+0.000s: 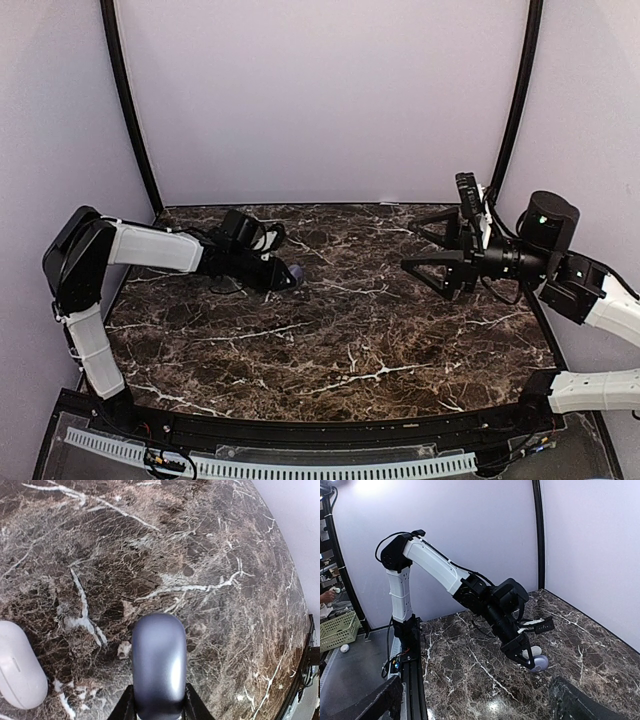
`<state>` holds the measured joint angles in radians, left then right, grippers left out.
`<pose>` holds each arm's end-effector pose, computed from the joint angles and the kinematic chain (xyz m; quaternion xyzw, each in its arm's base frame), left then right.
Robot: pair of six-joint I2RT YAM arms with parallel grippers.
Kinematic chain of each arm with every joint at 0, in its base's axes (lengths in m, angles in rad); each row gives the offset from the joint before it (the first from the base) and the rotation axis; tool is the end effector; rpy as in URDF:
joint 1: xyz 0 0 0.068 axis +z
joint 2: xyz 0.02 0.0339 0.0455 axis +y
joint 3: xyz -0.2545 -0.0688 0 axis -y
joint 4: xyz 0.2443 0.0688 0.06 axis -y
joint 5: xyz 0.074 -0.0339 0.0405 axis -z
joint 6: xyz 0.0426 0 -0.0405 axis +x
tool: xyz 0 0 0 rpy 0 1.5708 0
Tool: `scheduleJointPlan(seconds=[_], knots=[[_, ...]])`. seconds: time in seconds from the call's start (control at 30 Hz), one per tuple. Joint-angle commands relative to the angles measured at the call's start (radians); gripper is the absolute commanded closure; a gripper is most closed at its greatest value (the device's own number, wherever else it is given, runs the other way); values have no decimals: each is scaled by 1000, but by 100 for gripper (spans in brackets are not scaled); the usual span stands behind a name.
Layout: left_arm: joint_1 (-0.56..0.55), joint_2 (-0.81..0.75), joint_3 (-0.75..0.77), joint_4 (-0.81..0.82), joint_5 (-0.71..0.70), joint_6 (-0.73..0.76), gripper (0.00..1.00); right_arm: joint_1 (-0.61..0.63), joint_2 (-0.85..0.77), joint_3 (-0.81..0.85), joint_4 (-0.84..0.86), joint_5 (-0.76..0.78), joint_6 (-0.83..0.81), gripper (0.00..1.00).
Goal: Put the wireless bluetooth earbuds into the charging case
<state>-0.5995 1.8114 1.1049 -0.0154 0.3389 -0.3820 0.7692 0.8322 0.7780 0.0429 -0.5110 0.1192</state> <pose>0.3149 -0.2324 0.1723 0.1665 0.8854 -0.3268 0.2856 0.1342 0.1589 0.3471 -0.3881 0.5953 0.4546 0.5370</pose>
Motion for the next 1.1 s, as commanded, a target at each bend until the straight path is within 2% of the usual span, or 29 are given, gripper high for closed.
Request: scheduleJointPlan(seconds=[0.0,0.27,0.33,0.4,0.5,0.6,0.67,0.8,1.07], knots=[[-1,76,49,62,-5,-56,91,-7,7,6,-7,-2,14,1],[11,162,116,51,-12,-82,87,-7,13,5,-9,2,27,1],[23,173,127,43,7,-90,79,-7,12,0,-9,6,29,1],[27,174,139,28,10,-89,62,-7,11,-4,-13,15,31,1],[27,160,162,-16,19,-67,42,-8,17,-4,-19,23,33,1],[27,117,192,-64,11,-39,16,-10,23,-1,-20,26,44,1],[27,78,221,-110,-10,-5,8,-13,19,-1,-23,35,52,1],[29,-18,280,-201,-85,29,1,-26,13,-9,-17,43,77,1],[65,-178,337,-319,-134,35,1,-95,-1,-45,37,30,167,1]])
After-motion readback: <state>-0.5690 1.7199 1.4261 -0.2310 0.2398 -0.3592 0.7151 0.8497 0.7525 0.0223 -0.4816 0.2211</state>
